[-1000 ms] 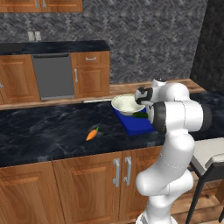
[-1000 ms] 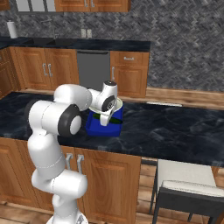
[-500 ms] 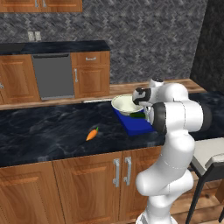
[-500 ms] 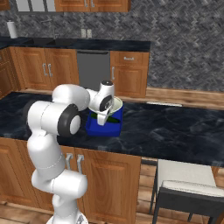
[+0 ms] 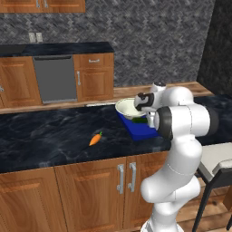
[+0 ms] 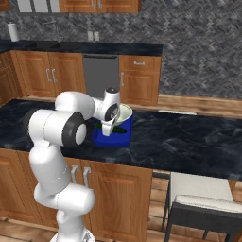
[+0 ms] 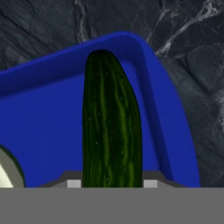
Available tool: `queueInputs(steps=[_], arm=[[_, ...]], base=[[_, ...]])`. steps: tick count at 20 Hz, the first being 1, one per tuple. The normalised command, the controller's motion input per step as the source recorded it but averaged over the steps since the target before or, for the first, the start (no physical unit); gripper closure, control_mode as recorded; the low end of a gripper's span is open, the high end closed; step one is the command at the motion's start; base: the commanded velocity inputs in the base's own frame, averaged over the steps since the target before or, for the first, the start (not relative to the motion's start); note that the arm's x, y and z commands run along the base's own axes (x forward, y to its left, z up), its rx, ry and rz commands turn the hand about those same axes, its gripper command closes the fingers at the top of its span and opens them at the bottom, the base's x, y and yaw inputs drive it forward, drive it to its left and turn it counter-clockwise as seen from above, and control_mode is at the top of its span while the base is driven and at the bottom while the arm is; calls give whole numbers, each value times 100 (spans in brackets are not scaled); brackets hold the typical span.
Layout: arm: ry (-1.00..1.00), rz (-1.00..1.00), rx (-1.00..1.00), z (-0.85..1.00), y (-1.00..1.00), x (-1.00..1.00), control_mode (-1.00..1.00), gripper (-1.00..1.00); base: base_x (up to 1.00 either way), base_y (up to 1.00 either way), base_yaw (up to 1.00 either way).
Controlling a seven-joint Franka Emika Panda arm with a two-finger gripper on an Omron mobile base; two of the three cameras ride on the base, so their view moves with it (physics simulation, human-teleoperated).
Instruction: Place the two vegetables and bowl onto the tray for setting up a vegetable dip station.
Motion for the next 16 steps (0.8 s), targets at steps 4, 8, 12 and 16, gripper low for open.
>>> queueInputs(steps=[4, 8, 12, 16], arm=[[0, 0, -3, -15, 4, 1, -100, 100], [0, 0, -3, -14, 1, 4, -100, 100], [0, 0, -1, -8, 0, 7, -100, 100], [0, 0, 0, -2, 0, 8, -100, 100]], base=[[0, 0, 0], [0, 0, 0], [0, 0, 0], [0, 0, 0]])
